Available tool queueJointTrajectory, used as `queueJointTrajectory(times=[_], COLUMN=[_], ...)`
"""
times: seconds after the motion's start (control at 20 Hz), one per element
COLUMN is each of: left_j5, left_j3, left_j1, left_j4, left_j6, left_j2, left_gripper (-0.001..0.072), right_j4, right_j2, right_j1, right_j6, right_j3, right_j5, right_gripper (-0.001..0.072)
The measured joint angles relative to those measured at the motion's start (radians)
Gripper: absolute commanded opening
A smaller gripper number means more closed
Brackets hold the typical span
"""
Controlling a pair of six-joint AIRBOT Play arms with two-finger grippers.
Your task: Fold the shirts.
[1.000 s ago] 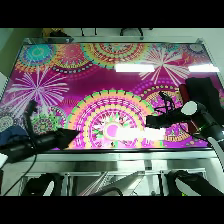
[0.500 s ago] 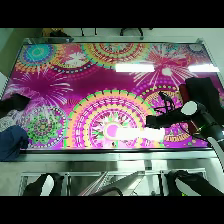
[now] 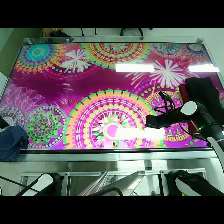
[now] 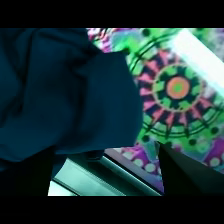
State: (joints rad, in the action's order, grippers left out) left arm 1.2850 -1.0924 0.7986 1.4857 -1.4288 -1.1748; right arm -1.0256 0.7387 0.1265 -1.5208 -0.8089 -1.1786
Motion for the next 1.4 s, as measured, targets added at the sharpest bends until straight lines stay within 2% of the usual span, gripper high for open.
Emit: queueJointTrajectory(times=[0.3,0.35,0.4,0.45,0.75,0.9,1.15,1.4], left_j5=[-0.142,-0.159,-0.172,-0.178,-0.132,-0.109,-0.098,-0.105], left_j3=[0.188,0.203,0.207,0.203,0.021,-0.124,-0.414,-0.533], left_j1=[0.055,0.058,0.06,0.06,-0.032,-0.164,-0.533,-0.911], left_j4=[0.022,0.024,0.027,0.029,0.004,-0.129,-0.422,-0.441], left_j6=[-0.011,-0.011,-0.011,-0.012,0.0,0.027,0.06,-0.011], left_j2=[-0.076,-0.095,-0.114,-0.131,-0.126,-0.045,0.08,0.085], left_gripper=[0.0699,0.048,0.0189,0.0011,0.0011,0.0011,0.001,0.001], right_j4=[0.0,0.0,0.0,0.0,0.0,0.0,0.0,0.0], right_j2=[0.0,0.0,0.0,0.0,0.001,0.001,0.001,-0.003], right_j1=[0.0,0.0,0.0,0.0,0.0,0.0,0.0,0.0], right_j6=[0.0,0.0,0.0,0.0,0.0,0.0,0.001,0.026], right_j3=[0.0,0.0,0.0,0.0,0.0,0.0,-0.006,-0.078], right_j5=[0.003,0.003,0.003,0.003,0.003,0.003,-0.016,-0.032], right_gripper=[0.0023,0.0023,0.0023,0.0023,0.0023,0.0023,0.0021,0.0021])
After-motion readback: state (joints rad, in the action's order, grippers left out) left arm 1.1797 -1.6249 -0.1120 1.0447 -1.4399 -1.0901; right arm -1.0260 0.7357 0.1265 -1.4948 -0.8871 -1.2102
